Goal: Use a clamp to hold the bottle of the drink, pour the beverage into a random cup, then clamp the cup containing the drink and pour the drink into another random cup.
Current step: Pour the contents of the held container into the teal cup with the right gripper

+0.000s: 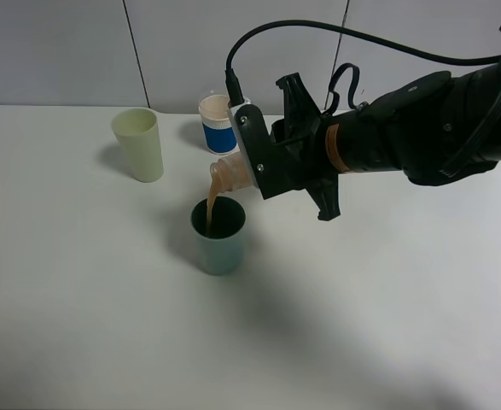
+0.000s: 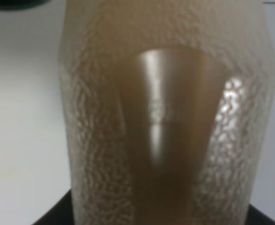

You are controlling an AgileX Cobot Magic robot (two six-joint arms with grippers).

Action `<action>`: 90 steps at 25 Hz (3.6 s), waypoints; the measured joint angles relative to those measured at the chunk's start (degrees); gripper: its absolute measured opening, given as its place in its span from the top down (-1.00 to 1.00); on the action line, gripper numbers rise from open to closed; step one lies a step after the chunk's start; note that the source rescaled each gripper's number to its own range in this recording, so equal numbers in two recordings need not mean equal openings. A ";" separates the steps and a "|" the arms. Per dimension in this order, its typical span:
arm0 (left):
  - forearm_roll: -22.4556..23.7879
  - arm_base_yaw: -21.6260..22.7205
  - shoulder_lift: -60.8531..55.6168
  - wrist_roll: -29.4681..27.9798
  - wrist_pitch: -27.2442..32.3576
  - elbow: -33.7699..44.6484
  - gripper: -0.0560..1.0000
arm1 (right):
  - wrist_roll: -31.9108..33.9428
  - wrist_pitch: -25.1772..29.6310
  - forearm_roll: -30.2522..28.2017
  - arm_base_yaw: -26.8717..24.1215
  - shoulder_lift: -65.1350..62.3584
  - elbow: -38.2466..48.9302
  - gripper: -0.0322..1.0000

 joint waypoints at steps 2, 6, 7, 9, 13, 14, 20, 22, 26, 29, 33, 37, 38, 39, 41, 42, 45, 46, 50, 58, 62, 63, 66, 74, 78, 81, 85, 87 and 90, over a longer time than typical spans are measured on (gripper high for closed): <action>0.00 0.00 0.00 0.00 0.00 0.00 -1.00 | -0.33 1.05 0.00 0.00 0.00 0.00 0.86; 0.00 0.00 0.00 0.00 0.00 0.00 -1.00 | -0.39 1.05 0.00 0.00 0.00 0.00 0.86; 0.00 0.00 0.00 0.00 0.00 0.00 -1.00 | -0.39 1.05 0.00 0.00 0.00 0.00 0.86; 0.00 0.00 0.00 0.00 0.00 0.00 -1.00 | -0.39 1.05 0.00 0.00 0.00 0.00 0.86; 0.00 0.00 0.00 0.00 0.00 0.00 -1.00 | -0.39 1.05 0.00 0.00 0.00 0.00 0.86; 0.00 0.00 0.00 0.00 0.00 0.00 -1.00 | -0.39 1.05 0.00 0.00 0.00 0.00 0.86; 0.00 0.00 0.00 0.00 0.00 0.00 -1.00 | -0.39 1.05 0.00 0.00 0.00 0.00 0.86; 0.00 0.00 0.00 0.00 0.00 0.00 -1.00 | -0.39 1.05 0.00 0.00 0.00 0.00 0.86; 0.00 0.00 0.00 0.00 0.00 0.00 -1.00 | -1.29 1.05 0.00 0.00 0.00 0.00 0.86; 0.00 0.00 0.00 0.00 0.00 0.00 -1.00 | -1.54 1.05 0.00 0.00 0.00 0.00 0.86; 0.00 0.00 0.00 0.00 0.00 0.00 -1.00 | -1.82 1.05 0.00 0.00 0.00 0.00 0.86; 0.00 0.00 0.00 0.00 0.00 0.00 -1.00 | -2.17 1.05 0.05 0.00 0.00 0.00 0.86; 0.00 0.00 0.00 0.00 0.00 0.00 -1.00 | -2.38 1.05 0.05 0.00 0.00 0.00 0.86; 0.00 0.00 0.00 0.00 0.00 0.00 -1.00 | -2.64 1.05 0.05 0.00 0.00 0.00 0.86; 0.00 0.00 0.00 0.00 0.00 0.00 -1.00 | -2.87 1.05 0.05 0.00 0.00 0.00 0.86; 0.00 0.00 0.00 0.00 0.00 0.00 -1.00 | -2.92 1.05 0.05 0.00 0.00 0.00 0.86; 0.00 0.00 0.00 0.00 0.00 0.00 -1.00 | -3.13 1.05 0.05 0.00 0.00 0.00 0.86; 0.00 0.00 0.00 0.00 0.00 0.00 -1.00 | -3.21 1.09 0.05 0.00 0.00 0.00 0.86; 0.00 0.00 0.00 0.00 0.00 0.00 -1.00 | -4.11 1.09 0.00 0.00 0.00 0.00 0.86; 0.00 0.00 0.00 0.00 0.00 0.00 -1.00 | -4.73 1.27 0.00 0.00 0.00 0.00 0.86; 0.00 0.00 0.00 0.00 0.00 0.00 -1.00 | -4.77 1.31 0.00 0.00 0.00 0.00 0.86; 0.00 0.00 0.00 0.00 0.00 0.00 -1.00 | -4.77 1.31 0.00 0.00 0.00 0.00 0.86; 0.00 0.00 0.00 0.00 0.00 0.00 -1.00 | -4.77 1.31 0.00 0.00 0.00 0.00 0.86; 0.00 0.00 0.00 0.00 0.00 0.00 -1.00 | -4.97 1.31 0.00 0.00 0.00 0.00 0.86; 0.00 0.00 0.00 0.00 0.00 0.00 -1.00 | -5.94 1.31 0.00 0.00 0.00 0.00 0.86; 0.00 0.00 0.00 0.00 0.00 0.00 -1.00 | -6.45 1.31 0.00 0.00 0.00 0.00 0.86; 0.00 0.00 0.00 0.00 0.00 0.00 -1.00 | -7.34 1.37 0.00 0.00 0.00 0.00 0.86; 0.00 0.00 0.00 0.00 0.00 0.00 -1.00 | -7.34 1.43 0.00 0.00 0.00 0.00 0.86; 0.00 0.00 0.00 0.00 0.00 0.00 -1.00 | -7.52 1.70 0.00 0.34 0.00 0.00 0.86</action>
